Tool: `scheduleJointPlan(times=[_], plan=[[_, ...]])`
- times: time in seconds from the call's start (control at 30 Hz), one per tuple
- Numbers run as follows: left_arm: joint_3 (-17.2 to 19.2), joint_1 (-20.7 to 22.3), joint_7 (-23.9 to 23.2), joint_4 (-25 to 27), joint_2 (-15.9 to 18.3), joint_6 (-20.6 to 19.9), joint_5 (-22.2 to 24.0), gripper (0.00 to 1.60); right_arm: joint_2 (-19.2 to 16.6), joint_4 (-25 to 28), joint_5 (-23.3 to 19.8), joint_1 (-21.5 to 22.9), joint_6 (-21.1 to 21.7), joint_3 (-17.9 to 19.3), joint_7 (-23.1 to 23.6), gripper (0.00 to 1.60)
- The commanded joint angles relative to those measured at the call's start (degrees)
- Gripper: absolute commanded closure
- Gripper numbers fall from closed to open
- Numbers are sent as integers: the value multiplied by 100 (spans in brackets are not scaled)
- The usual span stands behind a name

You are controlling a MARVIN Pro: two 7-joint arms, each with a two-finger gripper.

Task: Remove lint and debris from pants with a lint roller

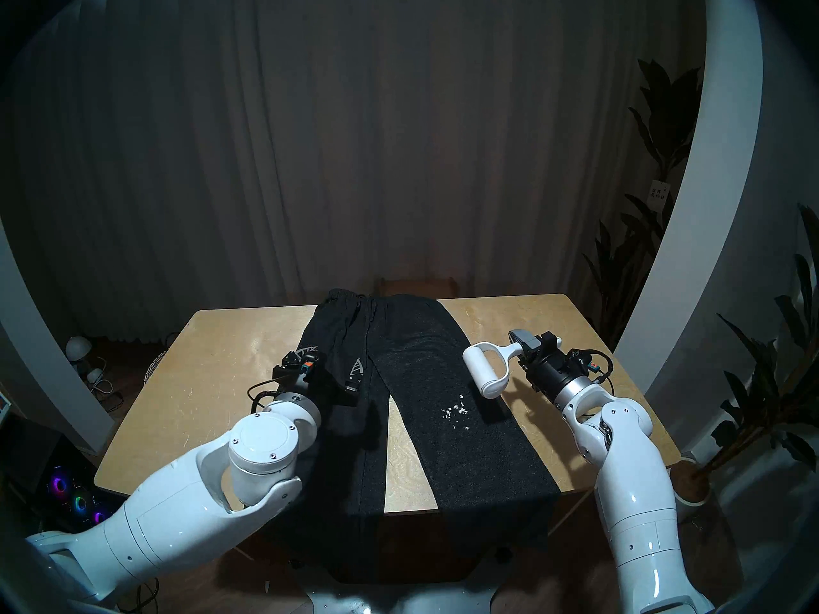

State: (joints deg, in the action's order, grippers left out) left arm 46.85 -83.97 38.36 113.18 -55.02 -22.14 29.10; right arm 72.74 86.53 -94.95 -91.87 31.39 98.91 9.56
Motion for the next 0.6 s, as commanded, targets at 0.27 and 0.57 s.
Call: scheduleJointPlan(times=[0.27, 0.57], plan=[[-791, 479, 681, -606, -880, -505, -523, 0, -19, -651, 161, 511, -16, -106, 725, 160], [-951, 619, 858, -635, -951, -304, -842, 0, 28, -788, 255, 596, 56, -322, 931, 160]])
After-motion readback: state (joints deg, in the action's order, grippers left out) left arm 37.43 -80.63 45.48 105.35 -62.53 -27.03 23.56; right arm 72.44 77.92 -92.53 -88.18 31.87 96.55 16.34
